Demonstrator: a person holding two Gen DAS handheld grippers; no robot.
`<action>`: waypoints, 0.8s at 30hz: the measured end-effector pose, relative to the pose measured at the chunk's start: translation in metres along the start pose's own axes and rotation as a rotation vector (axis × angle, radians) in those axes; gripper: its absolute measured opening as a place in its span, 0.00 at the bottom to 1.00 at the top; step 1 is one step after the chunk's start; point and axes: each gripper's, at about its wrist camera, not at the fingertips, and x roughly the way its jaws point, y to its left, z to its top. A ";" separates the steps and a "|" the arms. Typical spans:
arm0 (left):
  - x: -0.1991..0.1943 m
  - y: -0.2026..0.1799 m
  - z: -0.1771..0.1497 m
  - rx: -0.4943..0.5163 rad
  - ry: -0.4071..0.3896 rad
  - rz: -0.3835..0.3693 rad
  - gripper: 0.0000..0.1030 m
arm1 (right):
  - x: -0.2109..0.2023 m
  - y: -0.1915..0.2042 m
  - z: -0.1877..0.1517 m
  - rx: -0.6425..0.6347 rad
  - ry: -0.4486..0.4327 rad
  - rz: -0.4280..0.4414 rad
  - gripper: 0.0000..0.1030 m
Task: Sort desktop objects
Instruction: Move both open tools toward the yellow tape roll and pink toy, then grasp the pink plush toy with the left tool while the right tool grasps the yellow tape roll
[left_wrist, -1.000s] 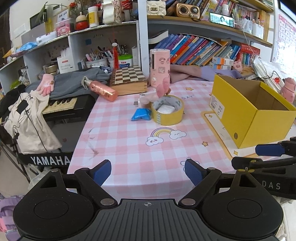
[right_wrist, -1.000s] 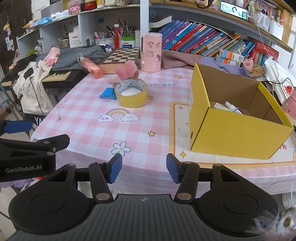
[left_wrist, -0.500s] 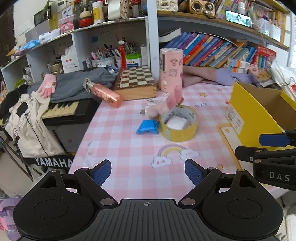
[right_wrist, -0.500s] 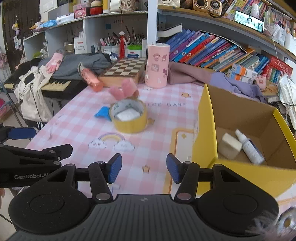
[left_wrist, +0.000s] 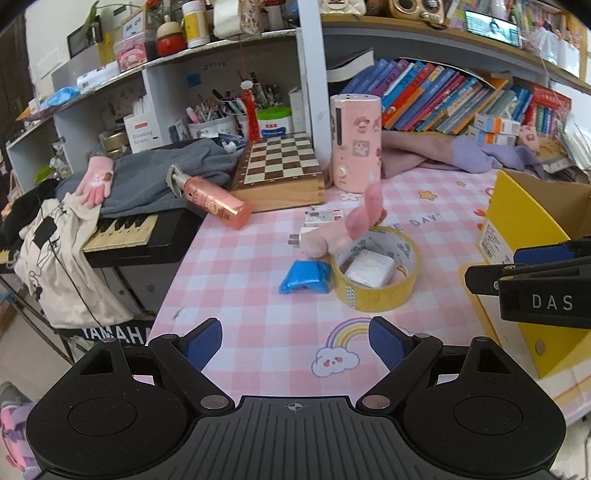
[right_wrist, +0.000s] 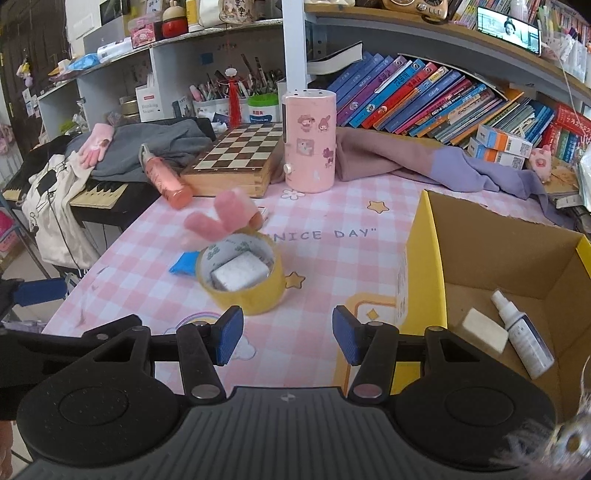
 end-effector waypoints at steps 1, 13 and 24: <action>0.001 0.001 0.001 -0.007 0.001 0.005 0.86 | 0.003 -0.001 0.003 -0.002 0.003 0.003 0.50; 0.018 0.018 0.009 -0.045 0.041 0.067 0.86 | 0.055 0.006 0.023 -0.022 0.090 0.071 0.56; 0.025 0.018 0.027 -0.027 0.011 0.028 0.86 | 0.110 0.003 0.036 0.041 0.150 0.042 0.46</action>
